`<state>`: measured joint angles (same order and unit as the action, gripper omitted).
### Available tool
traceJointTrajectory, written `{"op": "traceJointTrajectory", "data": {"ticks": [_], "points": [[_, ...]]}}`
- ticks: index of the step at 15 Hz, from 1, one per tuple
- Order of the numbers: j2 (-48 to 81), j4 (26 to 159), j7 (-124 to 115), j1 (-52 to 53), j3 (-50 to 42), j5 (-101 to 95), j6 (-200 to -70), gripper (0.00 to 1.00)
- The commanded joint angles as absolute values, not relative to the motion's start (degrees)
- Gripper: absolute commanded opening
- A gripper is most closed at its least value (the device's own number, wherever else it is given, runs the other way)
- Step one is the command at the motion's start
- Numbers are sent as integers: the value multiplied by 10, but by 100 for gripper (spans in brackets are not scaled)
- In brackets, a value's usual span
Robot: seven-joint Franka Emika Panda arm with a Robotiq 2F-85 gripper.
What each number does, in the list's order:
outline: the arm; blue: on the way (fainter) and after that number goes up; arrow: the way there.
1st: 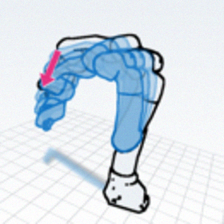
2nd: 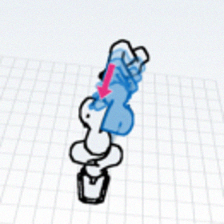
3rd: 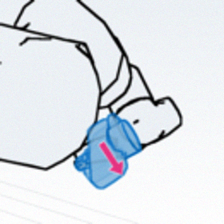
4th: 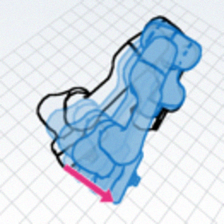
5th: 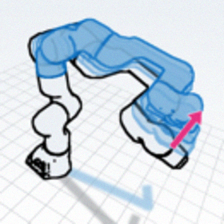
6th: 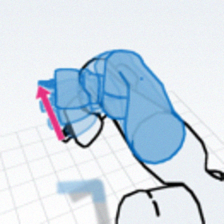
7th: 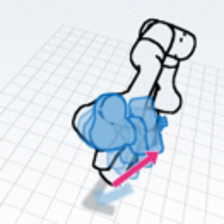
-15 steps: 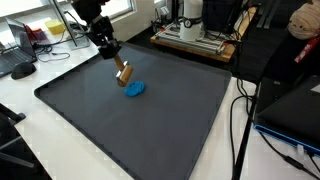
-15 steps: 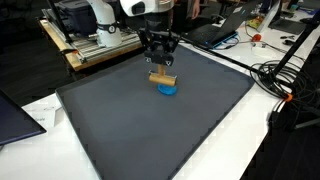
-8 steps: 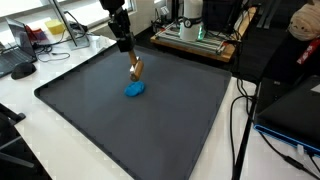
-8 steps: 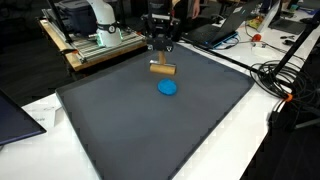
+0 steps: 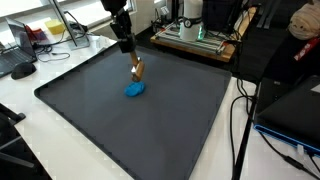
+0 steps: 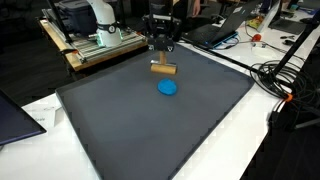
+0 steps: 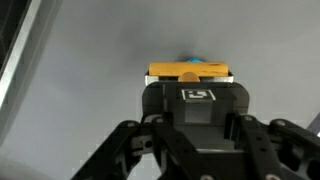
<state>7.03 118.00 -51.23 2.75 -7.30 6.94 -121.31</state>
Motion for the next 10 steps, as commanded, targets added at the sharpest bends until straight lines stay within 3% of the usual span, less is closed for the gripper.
{"op": "traceJointTrajectory", "data": {"ticks": [1,10], "points": [[78,1154,-544,17,-55,73,-1202,23],[144,1087,-636,23,-55,47,-1193,23]]}}
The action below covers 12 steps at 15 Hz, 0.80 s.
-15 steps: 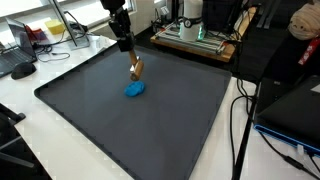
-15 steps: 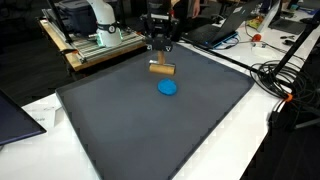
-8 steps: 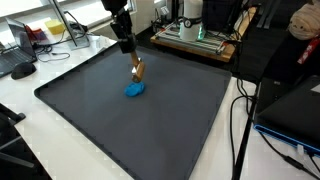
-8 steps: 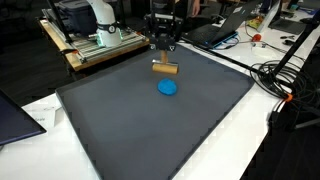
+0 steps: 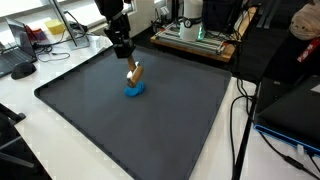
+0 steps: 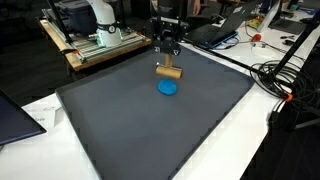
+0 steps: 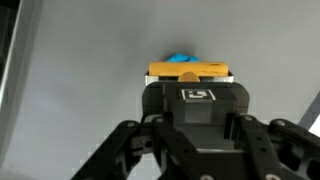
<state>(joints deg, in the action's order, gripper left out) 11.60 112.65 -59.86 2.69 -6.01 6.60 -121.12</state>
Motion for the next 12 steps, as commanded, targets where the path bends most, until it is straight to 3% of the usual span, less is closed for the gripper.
{"op": "traceJointTrajectory", "data": {"ticks": [1,12], "points": [[154,1080,-638,23,-55,48,-1190,23],[270,995,-641,20,-54,62,-1153,23]]}}
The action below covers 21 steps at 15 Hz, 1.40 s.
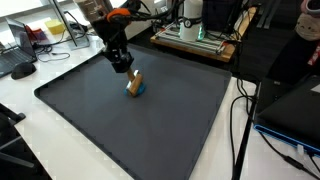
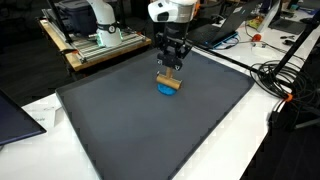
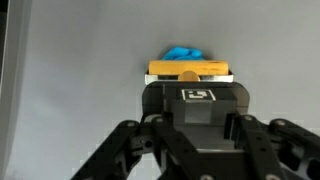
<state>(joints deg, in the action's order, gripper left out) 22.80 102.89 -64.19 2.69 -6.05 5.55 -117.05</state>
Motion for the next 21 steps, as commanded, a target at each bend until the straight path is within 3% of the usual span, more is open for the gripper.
{"op": "traceJointTrajectory", "data": {"ticks": [1,21], "points": [[277,988,-643,20,-54,62,-1149,23],[301,994,-647,-12,-79,92,-1200,23]]}}
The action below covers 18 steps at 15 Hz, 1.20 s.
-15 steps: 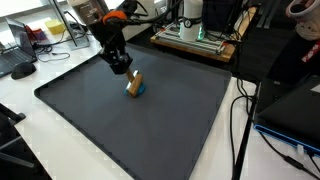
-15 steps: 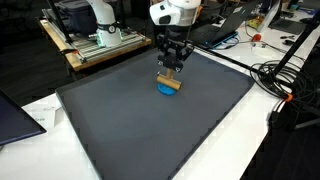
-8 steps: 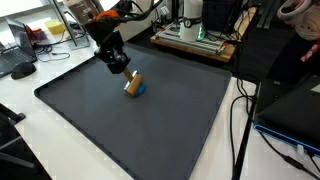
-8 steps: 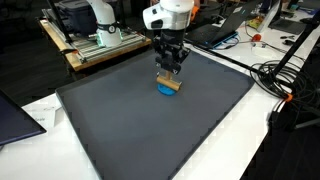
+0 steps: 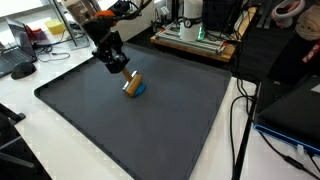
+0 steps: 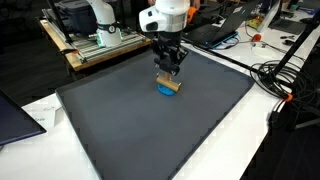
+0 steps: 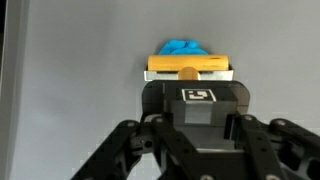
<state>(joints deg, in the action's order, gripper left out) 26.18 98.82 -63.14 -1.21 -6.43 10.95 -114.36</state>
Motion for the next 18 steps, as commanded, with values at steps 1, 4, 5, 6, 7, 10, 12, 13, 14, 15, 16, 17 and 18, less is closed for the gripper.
{"op": "traceJointTrajectory", "data": {"ticks": [1,4,5,6,7,10,12,13,14,15,16,17,18], "points": [[301,994,-653,-11,-82,87,-1201,23],[303,993,-660,-12,-85,85,-1204,23],[305,992,-661,-12,-84,85,-1203,23],[306,991,-664,-12,-85,84,-1203,23],[308,990,-666,-12,-85,84,-1203,23],[312,988,-670,-13,-85,85,-1203,23],[314,988,-674,-12,-87,83,-1204,23],[315,988,-677,-12,-88,81,-1204,23],[316,987,-680,-12,-89,78,-1204,23],[316,987,-681,-12,-90,78,-1204,23],[316,987,-683,-12,-90,78,-1205,23],[317,987,-687,-12,-92,76,-1206,23],[317,988,-691,-12,-92,76,-1207,23]]}}
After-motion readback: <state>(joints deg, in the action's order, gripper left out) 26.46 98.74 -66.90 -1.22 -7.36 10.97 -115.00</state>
